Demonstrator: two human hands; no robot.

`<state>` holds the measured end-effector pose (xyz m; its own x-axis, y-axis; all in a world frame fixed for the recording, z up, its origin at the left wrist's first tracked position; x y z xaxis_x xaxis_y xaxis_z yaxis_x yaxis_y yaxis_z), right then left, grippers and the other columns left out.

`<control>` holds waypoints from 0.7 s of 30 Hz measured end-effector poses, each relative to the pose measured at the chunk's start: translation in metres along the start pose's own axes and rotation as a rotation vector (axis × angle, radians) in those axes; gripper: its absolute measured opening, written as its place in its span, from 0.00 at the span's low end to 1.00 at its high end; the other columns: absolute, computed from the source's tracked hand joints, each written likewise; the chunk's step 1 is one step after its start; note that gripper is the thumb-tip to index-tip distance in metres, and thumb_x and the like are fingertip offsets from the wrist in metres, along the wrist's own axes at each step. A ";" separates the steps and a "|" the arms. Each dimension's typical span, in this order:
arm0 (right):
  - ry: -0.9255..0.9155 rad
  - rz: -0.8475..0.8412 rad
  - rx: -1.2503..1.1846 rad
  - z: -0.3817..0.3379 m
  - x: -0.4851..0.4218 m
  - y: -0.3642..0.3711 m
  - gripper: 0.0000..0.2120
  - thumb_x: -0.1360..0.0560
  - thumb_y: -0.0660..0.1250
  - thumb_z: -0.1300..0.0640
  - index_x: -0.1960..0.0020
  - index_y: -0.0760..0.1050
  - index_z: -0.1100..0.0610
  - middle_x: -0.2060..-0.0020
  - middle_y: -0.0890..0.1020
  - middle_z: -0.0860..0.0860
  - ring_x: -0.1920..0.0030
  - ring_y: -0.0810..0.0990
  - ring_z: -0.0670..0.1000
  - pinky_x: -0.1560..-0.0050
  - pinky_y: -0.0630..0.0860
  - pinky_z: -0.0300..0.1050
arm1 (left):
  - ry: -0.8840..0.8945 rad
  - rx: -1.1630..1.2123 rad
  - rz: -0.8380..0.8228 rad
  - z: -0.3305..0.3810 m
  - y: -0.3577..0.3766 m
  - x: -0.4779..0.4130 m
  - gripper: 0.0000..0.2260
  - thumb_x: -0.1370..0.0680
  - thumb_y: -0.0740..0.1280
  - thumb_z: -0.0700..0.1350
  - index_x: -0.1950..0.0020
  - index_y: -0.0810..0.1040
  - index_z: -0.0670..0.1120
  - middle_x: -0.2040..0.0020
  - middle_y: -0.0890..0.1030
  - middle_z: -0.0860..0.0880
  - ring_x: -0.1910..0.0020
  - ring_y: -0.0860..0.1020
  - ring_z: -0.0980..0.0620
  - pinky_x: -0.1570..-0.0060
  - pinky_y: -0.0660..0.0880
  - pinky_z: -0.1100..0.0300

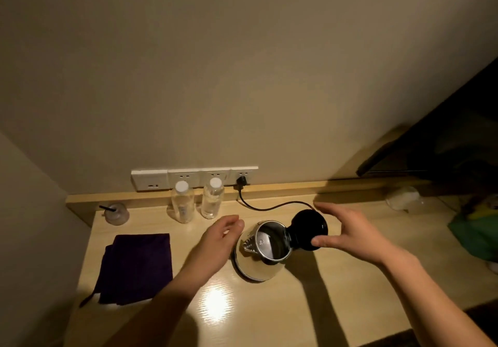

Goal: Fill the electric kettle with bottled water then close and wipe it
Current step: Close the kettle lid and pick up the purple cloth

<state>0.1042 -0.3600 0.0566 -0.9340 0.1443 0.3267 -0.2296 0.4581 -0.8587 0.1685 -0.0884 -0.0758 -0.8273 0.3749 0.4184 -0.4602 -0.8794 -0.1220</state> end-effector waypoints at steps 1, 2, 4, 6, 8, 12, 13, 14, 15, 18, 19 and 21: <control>-0.002 -0.016 -0.031 0.009 0.002 0.005 0.50 0.40 0.77 0.28 0.24 0.68 0.46 0.28 0.76 0.45 0.28 0.73 0.47 0.28 0.71 0.49 | -0.009 -0.004 -0.017 -0.002 0.016 -0.002 0.21 0.27 0.62 0.72 0.41 0.82 0.64 0.40 0.84 0.60 0.37 0.79 0.57 0.29 0.73 0.45; -0.010 -0.025 -0.069 0.015 0.003 0.009 0.52 0.42 0.76 0.26 0.23 0.68 0.45 0.27 0.75 0.45 0.27 0.73 0.46 0.27 0.71 0.49 | -0.014 0.011 -0.022 -0.002 0.029 -0.003 0.18 0.26 0.62 0.70 0.46 0.84 0.63 0.43 0.85 0.59 0.40 0.81 0.57 0.30 0.74 0.46; -0.030 -0.038 -0.134 0.022 0.004 0.016 0.50 0.41 0.78 0.29 0.23 0.67 0.44 0.27 0.75 0.43 0.27 0.72 0.46 0.26 0.69 0.47 | 0.002 -0.009 0.005 0.001 0.044 -0.003 0.17 0.22 0.61 0.66 0.48 0.85 0.60 0.47 0.86 0.55 0.43 0.82 0.54 0.36 0.76 0.49; -0.073 -0.033 -0.161 0.021 0.002 0.020 0.46 0.36 0.80 0.38 0.22 0.65 0.43 0.27 0.74 0.42 0.26 0.71 0.45 0.25 0.68 0.47 | 0.039 -0.108 0.061 0.008 0.048 0.000 0.18 0.17 0.59 0.61 0.49 0.85 0.54 0.47 0.83 0.51 0.45 0.80 0.51 0.44 0.74 0.56; -0.125 -0.029 -0.174 0.014 -0.001 0.024 0.45 0.34 0.81 0.42 0.22 0.64 0.41 0.27 0.73 0.40 0.26 0.69 0.43 0.24 0.67 0.49 | 0.037 -0.152 0.110 0.014 0.045 0.005 0.19 0.15 0.58 0.58 0.53 0.84 0.51 0.50 0.81 0.48 0.48 0.79 0.50 0.51 0.70 0.60; -0.264 -0.058 -0.122 -0.021 -0.007 0.038 0.44 0.33 0.80 0.41 0.22 0.63 0.42 0.25 0.71 0.41 0.26 0.69 0.45 0.26 0.67 0.45 | -0.015 -0.153 0.145 0.014 0.043 0.008 0.29 0.18 0.58 0.66 0.61 0.81 0.43 0.57 0.81 0.42 0.56 0.79 0.44 0.52 0.72 0.52; -0.297 -0.064 -0.085 -0.032 -0.008 0.044 0.44 0.32 0.79 0.40 0.22 0.62 0.42 0.25 0.72 0.42 0.27 0.70 0.45 0.28 0.68 0.43 | -0.026 -0.145 0.155 0.015 0.042 0.009 0.32 0.21 0.58 0.70 0.61 0.81 0.42 0.59 0.83 0.41 0.58 0.80 0.44 0.54 0.73 0.52; -0.331 -0.061 -0.041 -0.044 -0.009 0.049 0.44 0.32 0.78 0.39 0.22 0.62 0.43 0.25 0.72 0.42 0.27 0.71 0.46 0.29 0.69 0.43 | -0.035 -0.138 0.168 0.016 0.041 0.010 0.34 0.24 0.59 0.72 0.60 0.82 0.41 0.61 0.83 0.42 0.61 0.80 0.45 0.56 0.73 0.53; -0.356 -0.054 0.007 -0.053 -0.010 0.055 0.43 0.31 0.77 0.39 0.22 0.62 0.43 0.26 0.73 0.42 0.28 0.72 0.46 0.30 0.71 0.43 | -0.047 -0.146 0.179 0.018 0.041 0.011 0.34 0.24 0.60 0.73 0.60 0.83 0.41 0.64 0.83 0.45 0.63 0.80 0.47 0.58 0.73 0.54; -0.403 -0.024 0.119 -0.069 -0.015 0.072 0.38 0.32 0.77 0.38 0.26 0.66 0.43 0.31 0.76 0.43 0.32 0.75 0.48 0.35 0.76 0.46 | -0.061 -0.219 0.227 0.024 0.040 0.012 0.26 0.22 0.67 0.67 0.64 0.81 0.45 0.68 0.81 0.51 0.66 0.78 0.52 0.62 0.72 0.55; -0.407 -0.022 0.136 -0.071 -0.017 0.076 0.37 0.32 0.78 0.38 0.28 0.67 0.43 0.32 0.77 0.43 0.33 0.75 0.48 0.35 0.76 0.47 | -0.068 -0.238 0.250 0.024 0.040 0.011 0.23 0.23 0.69 0.65 0.63 0.81 0.46 0.66 0.82 0.52 0.64 0.79 0.52 0.61 0.73 0.55; -0.412 -0.029 0.149 -0.072 -0.020 0.083 0.33 0.32 0.78 0.39 0.31 0.69 0.44 0.34 0.78 0.44 0.34 0.76 0.49 0.36 0.77 0.48 | -0.087 -0.254 0.288 0.022 0.037 0.010 0.18 0.24 0.73 0.62 0.59 0.83 0.47 0.62 0.85 0.50 0.59 0.83 0.51 0.55 0.79 0.53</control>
<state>0.1232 -0.2618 0.0069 -0.9507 -0.2430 0.1927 -0.2662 0.3206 -0.9090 0.1500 -0.1235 -0.0564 -0.9089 0.0873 0.4078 -0.2869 -0.8405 -0.4597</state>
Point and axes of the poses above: each hand's wrist, its own x-axis away from the middle knuckle, its own y-axis out of the palm, z = x × y, the point moved 10 cm from there along -x, towards the middle knuckle
